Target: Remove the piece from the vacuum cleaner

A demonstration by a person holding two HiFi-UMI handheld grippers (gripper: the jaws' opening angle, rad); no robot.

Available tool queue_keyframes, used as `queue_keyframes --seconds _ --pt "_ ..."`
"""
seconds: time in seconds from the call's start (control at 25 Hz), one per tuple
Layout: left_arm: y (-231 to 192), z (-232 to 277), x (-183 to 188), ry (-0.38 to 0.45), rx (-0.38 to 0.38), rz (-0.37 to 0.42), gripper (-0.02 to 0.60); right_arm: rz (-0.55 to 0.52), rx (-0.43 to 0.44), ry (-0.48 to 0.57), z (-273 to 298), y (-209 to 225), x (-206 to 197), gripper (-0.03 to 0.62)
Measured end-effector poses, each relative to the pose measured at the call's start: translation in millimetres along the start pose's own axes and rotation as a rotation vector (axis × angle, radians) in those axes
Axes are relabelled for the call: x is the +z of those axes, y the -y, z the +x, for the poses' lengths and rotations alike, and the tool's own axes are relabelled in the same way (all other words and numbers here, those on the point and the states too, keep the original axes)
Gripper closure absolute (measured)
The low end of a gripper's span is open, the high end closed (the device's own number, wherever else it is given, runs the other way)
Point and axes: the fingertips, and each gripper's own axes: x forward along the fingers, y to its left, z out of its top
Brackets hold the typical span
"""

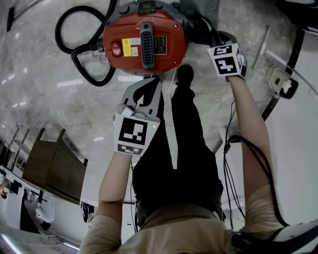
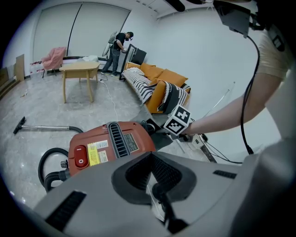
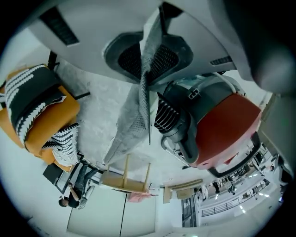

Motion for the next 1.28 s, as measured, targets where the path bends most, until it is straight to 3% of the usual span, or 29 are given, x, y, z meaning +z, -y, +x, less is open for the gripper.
queue_keyframes --seconds 0.4,1.28 --pt "0.3 4.9 3.5 -0.002 -0.004 0.002 0.578 0.086 0.025 0.000 2.9 4.7 -0.3 0.568" --pt "5.7 6.5 5.9 0.000 0.000 0.003 0.578 0.109 0.028 0.002 2.1 9.9 1.9 0.568"
